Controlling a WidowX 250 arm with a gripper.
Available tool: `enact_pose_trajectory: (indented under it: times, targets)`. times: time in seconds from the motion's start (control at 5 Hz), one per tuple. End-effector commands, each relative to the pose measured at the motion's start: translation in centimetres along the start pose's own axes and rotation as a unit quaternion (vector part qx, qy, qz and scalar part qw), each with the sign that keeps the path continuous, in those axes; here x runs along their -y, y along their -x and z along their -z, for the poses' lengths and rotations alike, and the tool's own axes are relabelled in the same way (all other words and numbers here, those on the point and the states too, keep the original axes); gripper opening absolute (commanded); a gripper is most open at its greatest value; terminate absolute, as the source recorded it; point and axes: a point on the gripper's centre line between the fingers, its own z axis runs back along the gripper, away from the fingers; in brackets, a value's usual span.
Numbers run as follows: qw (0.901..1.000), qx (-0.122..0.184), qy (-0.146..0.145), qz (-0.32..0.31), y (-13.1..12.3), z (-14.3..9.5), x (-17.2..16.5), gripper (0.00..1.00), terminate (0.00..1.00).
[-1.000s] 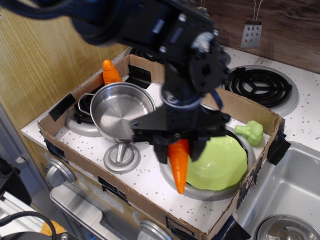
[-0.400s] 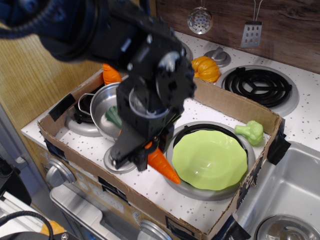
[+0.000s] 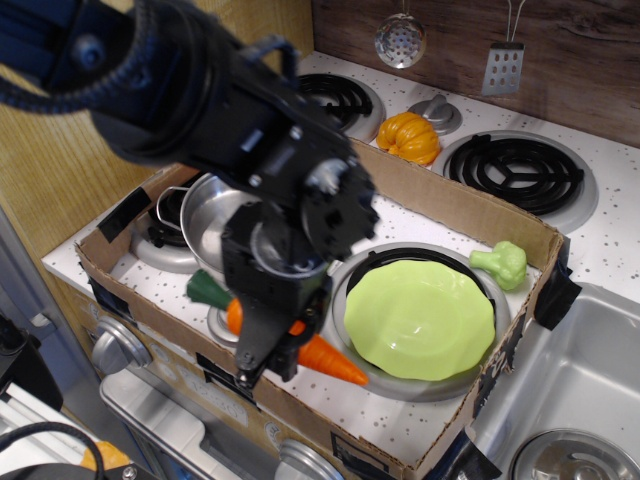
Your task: Take carrot off plate
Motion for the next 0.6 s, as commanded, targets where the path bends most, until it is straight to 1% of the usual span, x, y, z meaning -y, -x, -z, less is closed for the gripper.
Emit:
enact_pose_trajectory:
  times: [0.0,0.2,0.4]
  targets:
    - [0.9996,-0.017,-0.014,0.018,0.3,0.8,-0.9,0.0,0.0]
    - [0.9985,-0.02,-0.014,0.048,-0.3,0.8,-0.4,0.0,0.0]
    - [0.9973,-0.015,-0.004,0.072,-0.9,1.3,-0.5,0.0,0.0]
